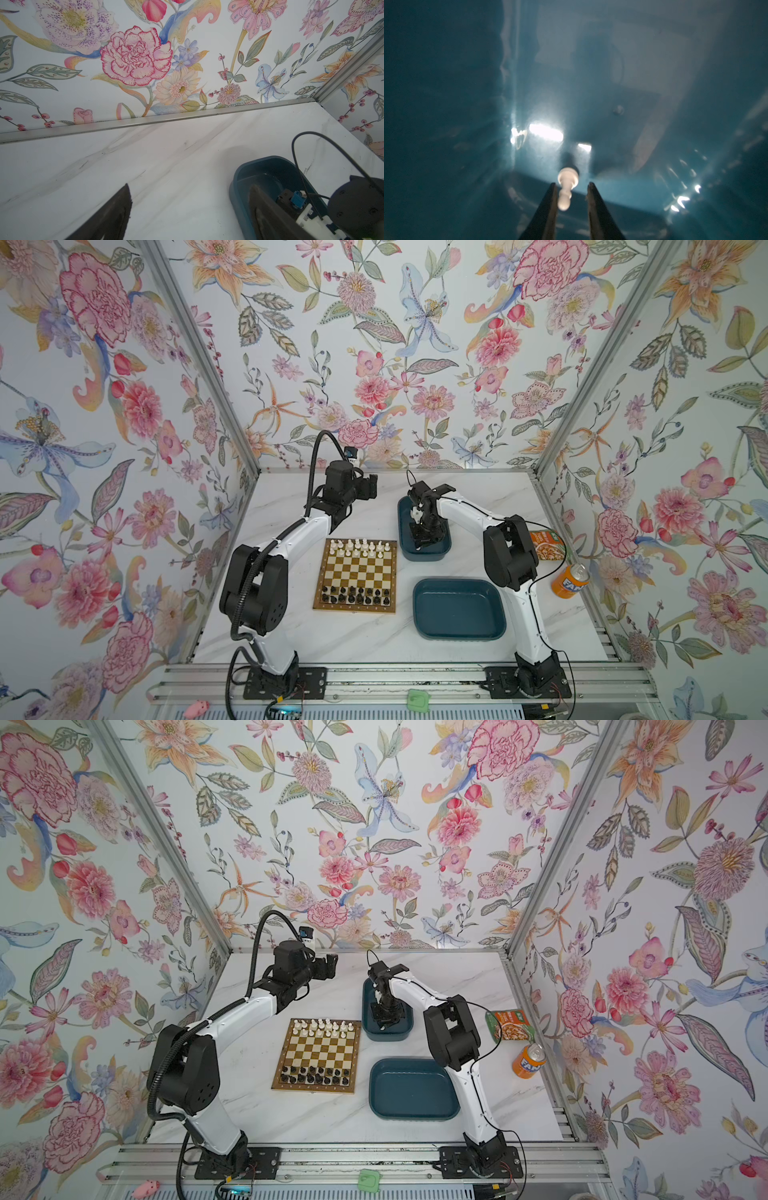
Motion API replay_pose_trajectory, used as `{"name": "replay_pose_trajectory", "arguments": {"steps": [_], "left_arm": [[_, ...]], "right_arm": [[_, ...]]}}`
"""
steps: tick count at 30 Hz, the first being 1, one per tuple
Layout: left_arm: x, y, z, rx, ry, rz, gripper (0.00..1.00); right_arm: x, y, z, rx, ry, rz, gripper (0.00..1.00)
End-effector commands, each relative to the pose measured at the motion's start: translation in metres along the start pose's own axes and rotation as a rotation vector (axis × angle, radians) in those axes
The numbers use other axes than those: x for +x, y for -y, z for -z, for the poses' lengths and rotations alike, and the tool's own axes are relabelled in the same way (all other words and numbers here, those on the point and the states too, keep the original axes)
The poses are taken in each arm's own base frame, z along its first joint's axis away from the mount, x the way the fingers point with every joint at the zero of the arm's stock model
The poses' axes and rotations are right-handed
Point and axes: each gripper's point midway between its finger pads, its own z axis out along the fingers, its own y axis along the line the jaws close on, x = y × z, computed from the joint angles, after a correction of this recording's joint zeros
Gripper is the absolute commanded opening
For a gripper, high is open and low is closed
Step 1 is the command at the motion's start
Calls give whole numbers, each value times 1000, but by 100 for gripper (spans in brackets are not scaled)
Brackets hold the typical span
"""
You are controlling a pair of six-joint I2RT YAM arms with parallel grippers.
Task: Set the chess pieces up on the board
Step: 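Lower the right gripper into the farther tub and close on the last white pawn, then lift the last white pawn and carry it over the board with the right gripper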
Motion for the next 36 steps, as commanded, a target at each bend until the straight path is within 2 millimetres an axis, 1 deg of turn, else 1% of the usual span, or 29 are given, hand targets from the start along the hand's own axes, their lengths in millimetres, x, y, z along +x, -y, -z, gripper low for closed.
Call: {"name": "replay_pose_trajectory", "arguments": {"steps": [1,8,14,20,28,32,36], "left_arm": [[-6,-8,9,-26,17,-9,89],[-6,-10,11,-35,23,2,89],[-6,-11,13,-43,25,4,88],[-7,-13,14,-48,25,3,87],[-7,-17,17,-58,28,4,87],[-7,-19,18,-61,29,4,87],[-6,-21,23,-62,30,2,88]], "right_arm": [[-2,0,-3,13,-2,-6,26],[-5,0,-4,13,1,0,25],[-8,-2,-3,9,9,8,21],[-12,-2,-3,8,14,12,15],[-12,-1,-4,18,6,11,10],[-14,1,2,26,15,8,9],[-18,1,19,38,41,10,8]]}}
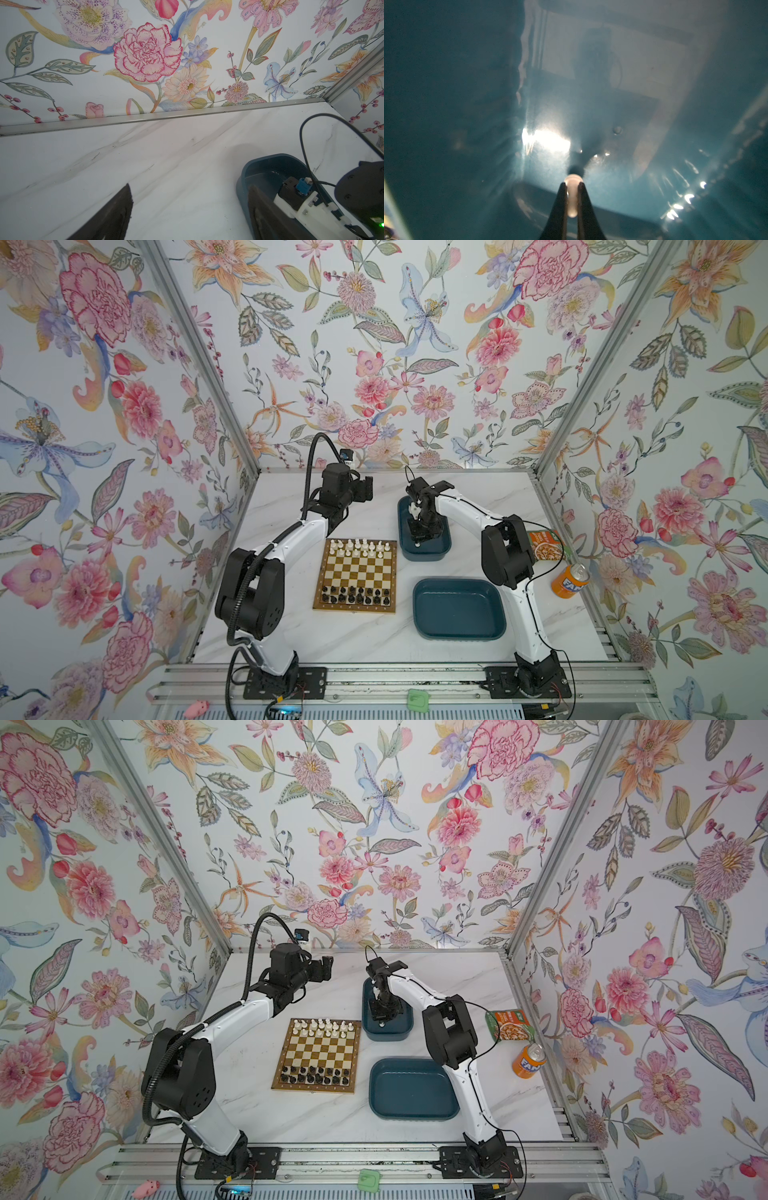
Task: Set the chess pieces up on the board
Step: 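Lift the last white pawn and carry it over the board with the right gripper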
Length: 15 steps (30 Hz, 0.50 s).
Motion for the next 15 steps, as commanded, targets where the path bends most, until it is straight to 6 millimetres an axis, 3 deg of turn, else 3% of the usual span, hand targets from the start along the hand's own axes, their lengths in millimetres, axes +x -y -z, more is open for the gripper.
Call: {"name": "replay_pose_trajectory", "arguments": {"steps": [1,8,9,15], "left_arm": [[-10,-10,14,-25,33,-1,88],[1,-25,34,-56,32,9,87],[-5,-27,46,-61,55,12,87],[9,-42,72,-97,48,20,88]], "right_arm": [[-4,4,14,34,13,3,9],[-9,-1,48,48,64,7,9],[-9,-3,54,50,75,7,9],[-4,-24,74,57,116,17,9]]}}
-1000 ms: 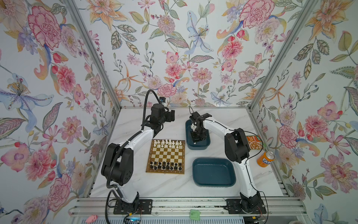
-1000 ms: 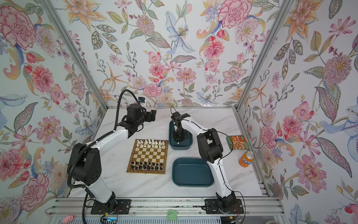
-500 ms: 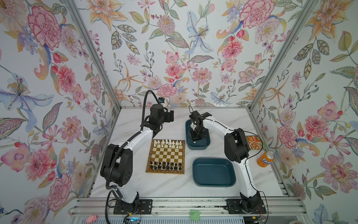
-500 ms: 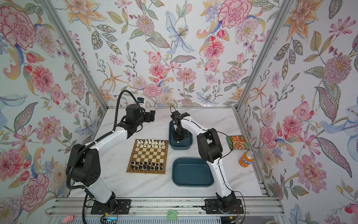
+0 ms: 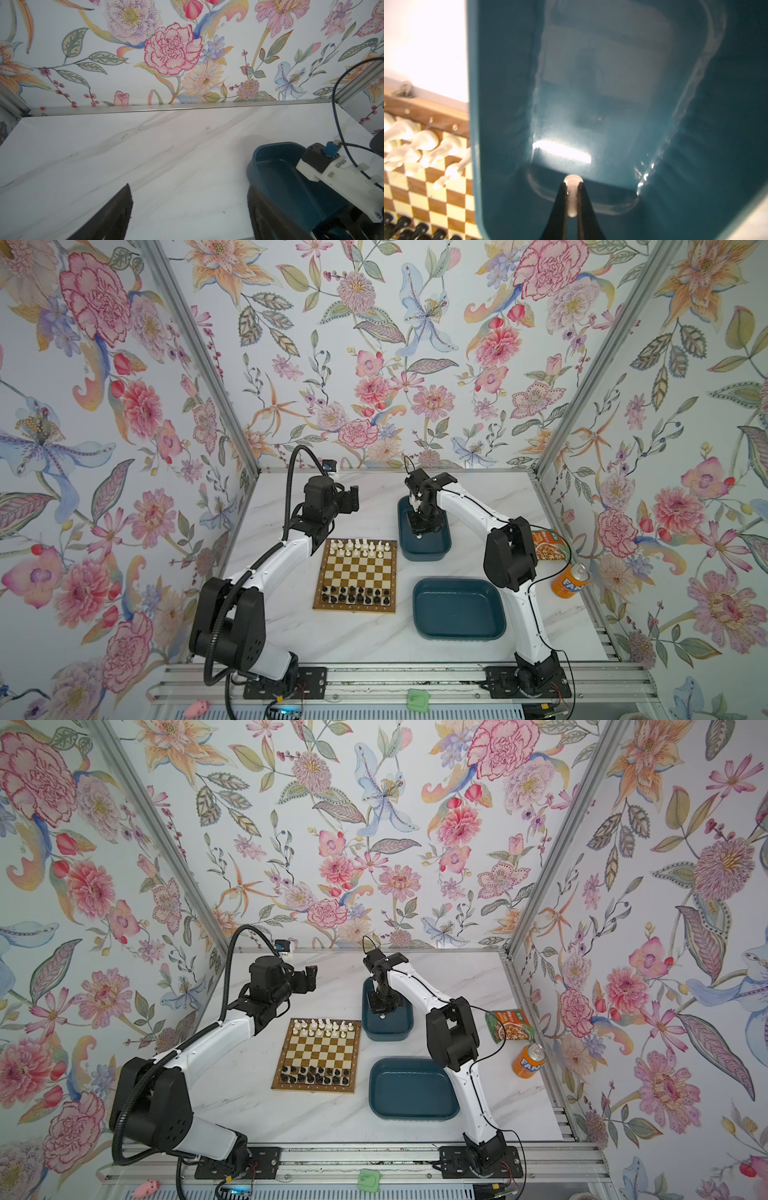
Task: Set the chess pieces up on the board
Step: 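Lift the last white pawn and carry it over the board with the right gripper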
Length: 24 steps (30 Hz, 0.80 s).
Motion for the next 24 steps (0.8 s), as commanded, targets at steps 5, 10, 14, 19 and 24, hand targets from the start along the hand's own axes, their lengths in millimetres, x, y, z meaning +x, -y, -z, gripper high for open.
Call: {"name": "replay_pose_trajectory", "arguments": {"steps": [5,10,14,19,24], "left_arm": [[7,-21,33,-48,23,14,88],[13,-30,50,-60,27,20,88],[21,-37,64,-69,39,47,88],[27,-38,78,-63,41,46,89],[28,-42,89,-73,52,36,89]], "right_arm": [[9,-48,46,10,72,36,9],[19,-78,55,14,93,58,9],[29,-94,52,31,93,81,9],[42,-103,32,71,63,114,9],[47,-108,17,95,51,127,9]]}}
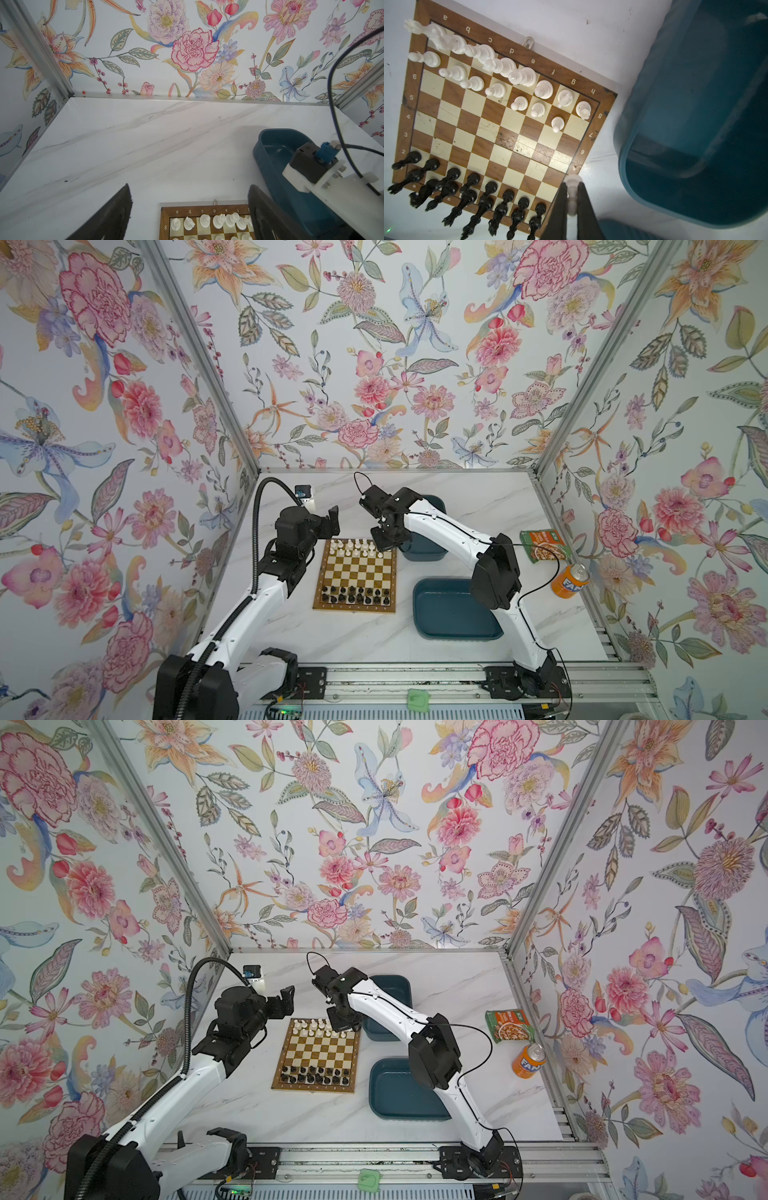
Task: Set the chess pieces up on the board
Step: 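Lift the last white pawn and carry it over the board with the right gripper, then lower the white pawn onto the last empty pawn square and open the right gripper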
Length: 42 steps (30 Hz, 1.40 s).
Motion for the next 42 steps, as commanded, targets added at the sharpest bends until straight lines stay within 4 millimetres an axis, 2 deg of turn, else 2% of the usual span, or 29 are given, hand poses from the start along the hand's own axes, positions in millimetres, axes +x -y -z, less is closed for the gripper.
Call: {"name": "replay_pose_trajectory", "arguments": {"steps": [1,9,23,42], "left_arm": [[4,-12,9,-30,-2,4,89],[4,-14,18,-33,14,3,89],[-5,-18,16,-51,30,1,89],[-11,-22,7,-70,35,20,89]], "right_arm": [[8,4,-16,44,-31,-9,9],[12,2,-38,40,-40,-21,10],[9,7,-66,22,-55,-43,11],[0,7,-77,-18,-68,-54,13]]}}
